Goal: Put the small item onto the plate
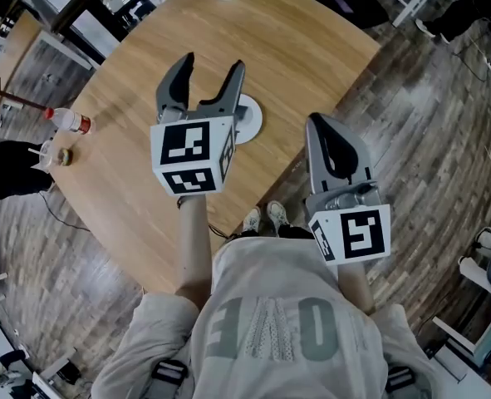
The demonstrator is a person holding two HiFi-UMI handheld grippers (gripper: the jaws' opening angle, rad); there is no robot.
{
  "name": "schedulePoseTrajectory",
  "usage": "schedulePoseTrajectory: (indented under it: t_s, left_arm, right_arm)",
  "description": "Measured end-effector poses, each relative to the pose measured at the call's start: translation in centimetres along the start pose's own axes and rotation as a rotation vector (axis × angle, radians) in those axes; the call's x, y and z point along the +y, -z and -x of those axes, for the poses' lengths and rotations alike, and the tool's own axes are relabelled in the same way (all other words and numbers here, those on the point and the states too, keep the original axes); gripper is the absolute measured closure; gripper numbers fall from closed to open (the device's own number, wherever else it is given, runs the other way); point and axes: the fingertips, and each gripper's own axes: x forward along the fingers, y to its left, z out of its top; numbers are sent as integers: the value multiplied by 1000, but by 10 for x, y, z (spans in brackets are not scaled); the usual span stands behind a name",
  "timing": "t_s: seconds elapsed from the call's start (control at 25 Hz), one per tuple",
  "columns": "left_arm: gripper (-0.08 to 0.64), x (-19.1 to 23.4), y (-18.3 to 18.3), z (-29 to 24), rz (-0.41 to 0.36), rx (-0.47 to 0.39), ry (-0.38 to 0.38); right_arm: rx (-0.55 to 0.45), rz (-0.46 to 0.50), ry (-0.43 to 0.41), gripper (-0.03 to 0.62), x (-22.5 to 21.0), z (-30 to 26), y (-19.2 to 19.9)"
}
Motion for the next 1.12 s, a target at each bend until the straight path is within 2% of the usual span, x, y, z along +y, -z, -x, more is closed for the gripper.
schedulePoseTrajectory:
  t_s: [0.08,0.32,0.48,0.72,0.92,1.12]
  left_arm:
    - [271,-3,-24,16,7,-84,-2]
    - [351,-11,-86,69,-43,-304,-46]
    - [364,-20,-109,96,-27,-398,-39]
    - [421,-25,-120,121,-37,-446,-75]
    - [510,-23,-106,129,-38,-392,-141]
    - [551,-17,-100,139,-28,-391,-186]
  right_arm:
    - [-15,-2,-11,574,2,-2,-4]
    - [-82,37,-51,574,12,-11,-29]
    - [-134,53,-60,574,14,-14,-47]
    - [-169,55,-89,574,18,-11,-58]
    - [-167,54,-124,574,28,-10,-56]
    - [-177,46,-149,574,38,-11,-57]
